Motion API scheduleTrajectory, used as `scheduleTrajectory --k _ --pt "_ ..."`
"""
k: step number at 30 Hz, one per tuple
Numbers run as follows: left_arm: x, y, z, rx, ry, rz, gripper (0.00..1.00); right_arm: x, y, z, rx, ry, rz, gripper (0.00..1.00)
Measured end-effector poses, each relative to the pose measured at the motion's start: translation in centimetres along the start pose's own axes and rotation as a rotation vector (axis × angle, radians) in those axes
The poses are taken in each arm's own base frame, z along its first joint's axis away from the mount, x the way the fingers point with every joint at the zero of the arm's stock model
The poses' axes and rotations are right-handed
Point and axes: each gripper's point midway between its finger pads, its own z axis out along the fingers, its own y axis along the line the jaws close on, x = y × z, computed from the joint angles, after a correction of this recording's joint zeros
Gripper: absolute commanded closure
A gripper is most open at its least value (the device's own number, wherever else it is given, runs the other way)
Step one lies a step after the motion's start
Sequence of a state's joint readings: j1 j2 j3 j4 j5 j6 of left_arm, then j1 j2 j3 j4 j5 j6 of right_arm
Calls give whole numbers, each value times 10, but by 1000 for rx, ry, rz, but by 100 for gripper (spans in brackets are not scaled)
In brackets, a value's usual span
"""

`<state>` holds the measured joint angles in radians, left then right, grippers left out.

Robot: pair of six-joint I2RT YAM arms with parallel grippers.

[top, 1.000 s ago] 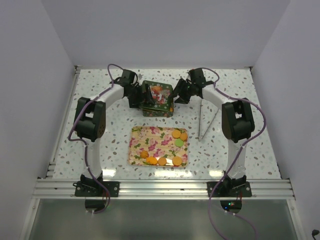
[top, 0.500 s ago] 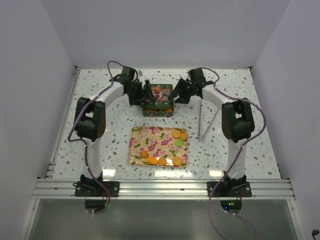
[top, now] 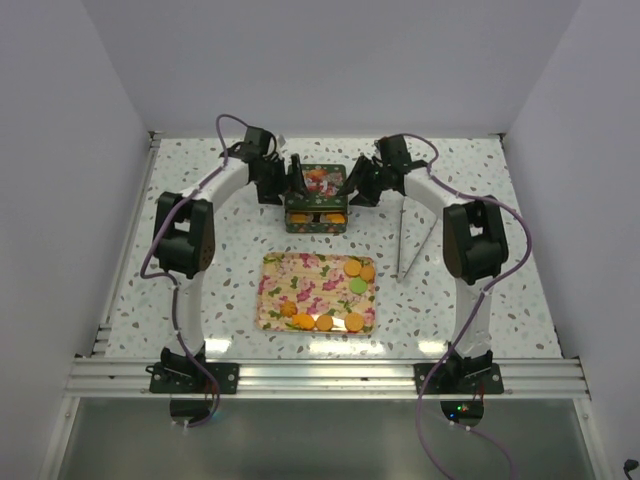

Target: Pack the cookies

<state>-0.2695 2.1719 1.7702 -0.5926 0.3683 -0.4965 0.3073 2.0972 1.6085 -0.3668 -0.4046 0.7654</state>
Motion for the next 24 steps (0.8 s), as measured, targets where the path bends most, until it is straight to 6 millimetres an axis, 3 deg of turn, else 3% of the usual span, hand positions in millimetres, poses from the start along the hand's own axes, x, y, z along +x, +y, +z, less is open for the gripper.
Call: scheduleTrajectory --k 4,7,16,24 --pt "3 3 1 -8 7 6 0 0 -2 4 5 4 3 49" --pt "11 9 4 -18 26 -2 0 1 -7 8 15 11 7 57" --pt "20 8 2 2 28 0 0 1 -10 12 16 13 11 68" --pt "30 6 -3 11 34 -5 0 2 -12 9 8 10 13 70"
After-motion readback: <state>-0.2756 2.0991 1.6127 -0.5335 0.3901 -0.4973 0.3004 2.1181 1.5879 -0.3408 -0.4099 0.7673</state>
